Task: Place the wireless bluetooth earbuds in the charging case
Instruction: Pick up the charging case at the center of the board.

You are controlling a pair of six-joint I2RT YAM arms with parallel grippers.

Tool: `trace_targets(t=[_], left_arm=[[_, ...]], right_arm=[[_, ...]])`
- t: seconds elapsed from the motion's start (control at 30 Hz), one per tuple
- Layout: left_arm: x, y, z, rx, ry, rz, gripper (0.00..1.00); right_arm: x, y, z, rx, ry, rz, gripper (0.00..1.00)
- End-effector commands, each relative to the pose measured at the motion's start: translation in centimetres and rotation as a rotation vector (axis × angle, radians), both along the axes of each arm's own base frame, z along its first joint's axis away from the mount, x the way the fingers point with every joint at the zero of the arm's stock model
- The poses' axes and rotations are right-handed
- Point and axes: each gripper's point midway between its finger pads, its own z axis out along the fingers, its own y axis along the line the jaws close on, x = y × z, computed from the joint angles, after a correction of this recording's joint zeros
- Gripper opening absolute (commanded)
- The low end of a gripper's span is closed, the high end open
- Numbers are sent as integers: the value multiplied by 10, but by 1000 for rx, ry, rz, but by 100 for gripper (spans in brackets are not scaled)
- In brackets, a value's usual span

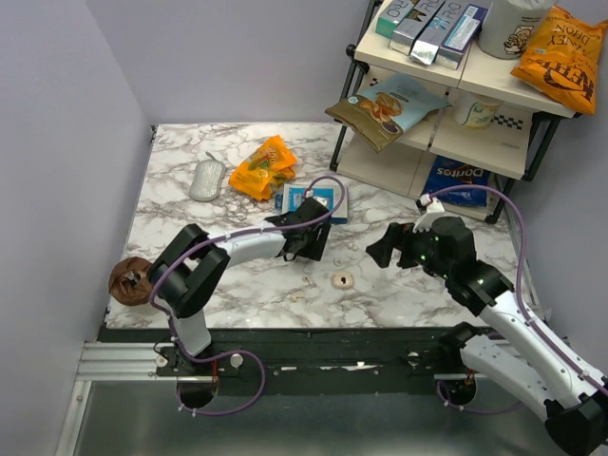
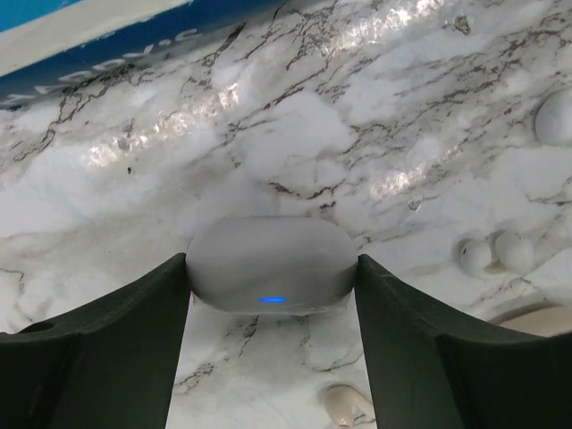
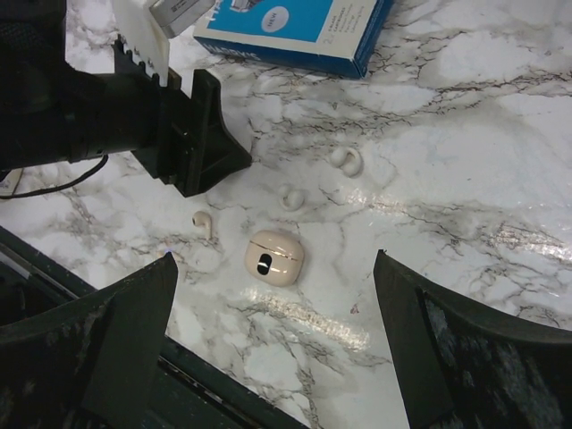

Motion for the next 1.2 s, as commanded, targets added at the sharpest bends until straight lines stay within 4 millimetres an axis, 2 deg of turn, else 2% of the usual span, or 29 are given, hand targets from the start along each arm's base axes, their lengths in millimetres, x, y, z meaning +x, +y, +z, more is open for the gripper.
trace_targets(t=[0.0, 0.03, 0.1, 0.13, 0.2, 0.23, 0.27, 0.3, 0.33, 0.37, 0.4, 0.43, 0.47, 0.5, 0.63, 0.67, 0.73, 0.8, 0.93, 1.17], left_arm=[[5, -10, 44, -146, -133, -32, 21], [7, -13, 62, -189, -179, -38, 21], [7, -13, 74, -243, -236, -43, 18], [5, -16, 91, -295, -272, -60, 18], [1, -19, 99, -361, -323, -80, 18], [-5, -23, 114, -413, -362, -121, 17], [-10, -23, 114, -449, -404, -137, 16], [-17, -25, 119, -475, -439, -160, 16], [-23, -25, 134, -520, -498, -184, 14], [-37, -27, 133, -574, -571, -268, 7], [-45, -25, 141, -614, -643, -304, 6], [-64, -30, 153, -678, -711, -379, 3], [-75, -21, 160, -718, -836, -413, 0], [-81, -19, 164, -731, -877, -430, 0], [-101, -21, 163, -681, -957, -556, 0], [-106, -24, 162, -675, -952, -577, 0], [-105, -21, 166, -621, -1002, -591, 0], [-108, -20, 164, -587, -1017, -610, 0], [-107, -15, 171, -513, -1087, -621, 0], [-106, -15, 168, -420, -1091, -650, 0]], right_arm=[[3, -2, 24, 27, -28, -32, 100], [5, -2, 29, 33, -35, -42, 100], [7, -2, 32, 37, -34, -50, 100], [8, -1, 33, 41, -33, -54, 100], [11, 1, 36, 57, -35, -59, 100], [11, 2, 37, 65, -37, -57, 100], [13, 6, 39, 81, -53, -42, 100], [9, 13, 40, 100, -48, 0, 100], [8, 16, 40, 85, -64, 36, 100], [7, 21, 41, 88, -65, 67, 100], [4, 27, 41, 87, -64, 118, 100], [4, 29, 40, 86, -59, 131, 100], [3, 31, 41, 86, -60, 148, 100], [1, 35, 45, 91, -65, 179, 99], [-1, 45, 41, 29, -21, 242, 99], [-6, 46, 33, -3, 22, 254, 98], [-10, 55, 36, -44, 23, 296, 98], [-15, 60, 26, -86, 69, 322, 98], [-27, 73, 26, -83, 80, 393, 98], [-31, 95, 42, -68, 45, 450, 98]])
